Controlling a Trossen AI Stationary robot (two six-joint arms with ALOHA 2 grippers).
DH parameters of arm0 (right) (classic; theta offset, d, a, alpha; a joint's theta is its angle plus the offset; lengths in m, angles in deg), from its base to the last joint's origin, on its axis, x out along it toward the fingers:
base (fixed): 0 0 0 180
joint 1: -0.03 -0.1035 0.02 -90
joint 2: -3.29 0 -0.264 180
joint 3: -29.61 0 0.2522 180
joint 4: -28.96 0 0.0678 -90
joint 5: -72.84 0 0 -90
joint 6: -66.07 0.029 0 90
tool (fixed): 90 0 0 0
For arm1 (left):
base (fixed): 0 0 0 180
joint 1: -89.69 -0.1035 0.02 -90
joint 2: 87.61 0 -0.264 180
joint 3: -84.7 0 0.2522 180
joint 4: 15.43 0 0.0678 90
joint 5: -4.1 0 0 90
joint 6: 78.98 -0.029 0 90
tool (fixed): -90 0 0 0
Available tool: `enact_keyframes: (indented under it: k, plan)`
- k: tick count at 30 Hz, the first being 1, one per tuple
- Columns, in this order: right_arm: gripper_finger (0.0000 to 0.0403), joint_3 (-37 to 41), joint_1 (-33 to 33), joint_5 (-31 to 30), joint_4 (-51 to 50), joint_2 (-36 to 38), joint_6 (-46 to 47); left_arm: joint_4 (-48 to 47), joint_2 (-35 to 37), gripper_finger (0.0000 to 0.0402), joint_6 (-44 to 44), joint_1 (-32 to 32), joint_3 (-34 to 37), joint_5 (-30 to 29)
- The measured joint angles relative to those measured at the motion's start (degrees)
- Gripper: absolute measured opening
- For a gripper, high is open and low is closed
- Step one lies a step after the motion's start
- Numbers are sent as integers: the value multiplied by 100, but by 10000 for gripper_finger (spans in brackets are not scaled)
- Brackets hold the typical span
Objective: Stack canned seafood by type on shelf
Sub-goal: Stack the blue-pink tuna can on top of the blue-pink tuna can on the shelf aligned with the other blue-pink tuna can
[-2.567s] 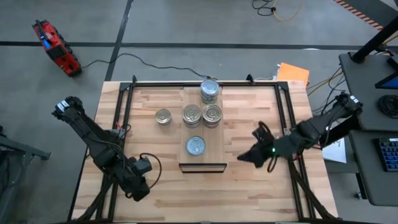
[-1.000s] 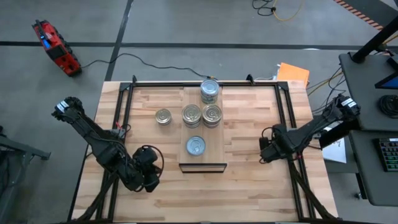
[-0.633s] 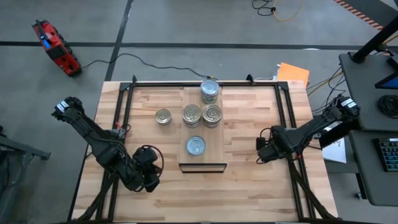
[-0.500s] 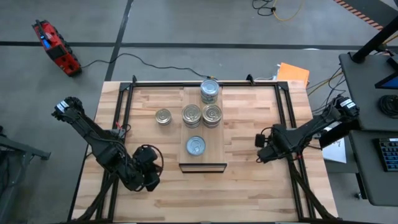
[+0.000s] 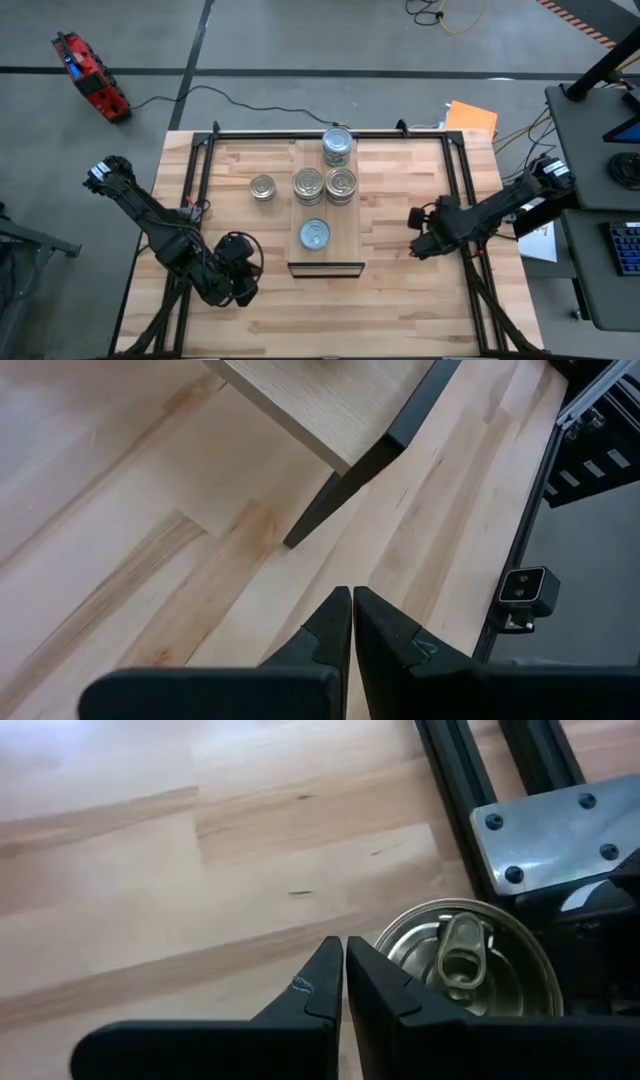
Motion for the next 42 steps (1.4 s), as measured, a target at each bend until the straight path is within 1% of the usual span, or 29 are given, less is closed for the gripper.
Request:
enact_keyframes:
  k: [3,10,12,17,20,25,30,33,39,42]
  plan:
    - [9,0,56,164,143,-215,-32,19,0,0,-1,-6,0,-2]
    - [9,2,56,1002,64,-1077,-317,16,0,0,-1,-11,0,-2]
    - [9,4,29,1069,196,-1233,-319,9,0,0,-1,-11,0,0]
    - [12,-45,-15,1010,535,-1453,-489,16,0,0,-1,-11,0,0]
    - [12,-168,-91,970,626,-1464,-650,31,0,0,-1,-11,0,0]
    - [13,-345,-224,1027,825,-1296,-664,32,0,0,-53,-11,0,0]
    - [13,-590,-372,1241,1007,-1193,-1127,49,0,0,-151,-11,0,0]
    - [13,-734,-527,1274,1459,-1187,-1299,48,0,0,-168,-11,0,2]
    - [13,-872,-920,1175,2771,-1193,-1129,109,0,0,-178,-11,-2,1]
    - [13,-908,-1109,977,2909,-1194,-1062,154,0,0,-178,-11,-2,2]
